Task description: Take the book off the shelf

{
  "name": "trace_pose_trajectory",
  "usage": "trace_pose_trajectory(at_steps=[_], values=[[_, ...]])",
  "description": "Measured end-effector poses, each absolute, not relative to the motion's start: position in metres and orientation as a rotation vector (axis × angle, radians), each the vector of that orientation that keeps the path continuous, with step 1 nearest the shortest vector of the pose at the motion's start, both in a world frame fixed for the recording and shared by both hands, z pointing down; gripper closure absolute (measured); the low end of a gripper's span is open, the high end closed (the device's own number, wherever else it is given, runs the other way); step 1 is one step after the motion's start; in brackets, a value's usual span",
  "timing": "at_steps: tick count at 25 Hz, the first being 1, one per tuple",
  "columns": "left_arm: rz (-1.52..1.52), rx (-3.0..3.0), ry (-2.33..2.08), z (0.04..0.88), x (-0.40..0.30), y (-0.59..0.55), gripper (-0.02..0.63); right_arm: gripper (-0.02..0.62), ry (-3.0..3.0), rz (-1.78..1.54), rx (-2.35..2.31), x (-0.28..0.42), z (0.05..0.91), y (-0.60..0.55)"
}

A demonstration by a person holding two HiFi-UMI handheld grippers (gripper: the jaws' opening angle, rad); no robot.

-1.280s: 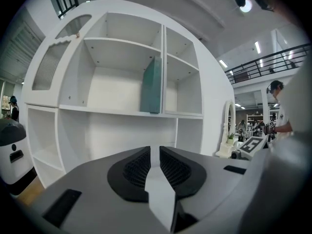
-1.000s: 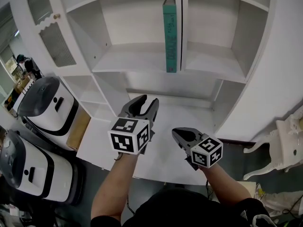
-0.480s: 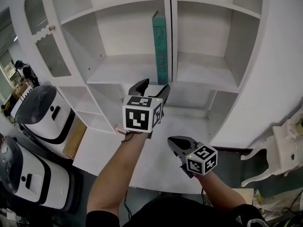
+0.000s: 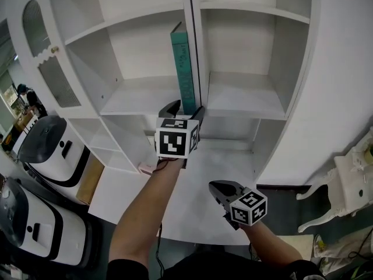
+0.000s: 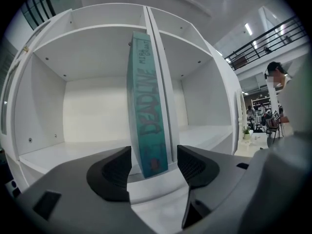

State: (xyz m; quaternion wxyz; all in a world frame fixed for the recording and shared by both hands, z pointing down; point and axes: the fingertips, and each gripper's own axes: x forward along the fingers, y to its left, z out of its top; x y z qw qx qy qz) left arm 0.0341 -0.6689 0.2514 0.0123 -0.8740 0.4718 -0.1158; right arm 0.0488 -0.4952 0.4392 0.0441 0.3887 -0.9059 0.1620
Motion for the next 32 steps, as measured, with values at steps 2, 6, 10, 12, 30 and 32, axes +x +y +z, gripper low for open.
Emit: trace_pose_trajectory(at_steps=[2,6,10,12,30,32], values=[[-0.365,-2.734,1.478,0.256,0.036,-0.673,0.319,0.583,-2.758,0.511,1.209,0.056,0.443,-0.494],[-0.348,-2.746,1.467,0.257,0.038,-0.675,0.321,0.583,-2.747,0.519,1.243,0.066,0.444,-0.493],[-0.327,-2.758,1.477,0.257,0.034,-0.672,0.368,0.583,-2.743,0.524,1.25,0.068,0.446,-0.488],[-0.317,-2.762,1.479,0.257,0.03,-0.668,0.411,0.583,-2.747,0.522,1.246,0.065,0.446,-0.485],[-0.381,-2.687,1.502,0.244,0.019,-0.67,0.327,0.583,-2.722,0.577,1.293,0.068,0.458,-0.487],[-0.403,-2.666,1.511,0.245,0.019,-0.673,0.337,0.583,-2.711,0.584,1.307,0.072,0.46,-0.487]])
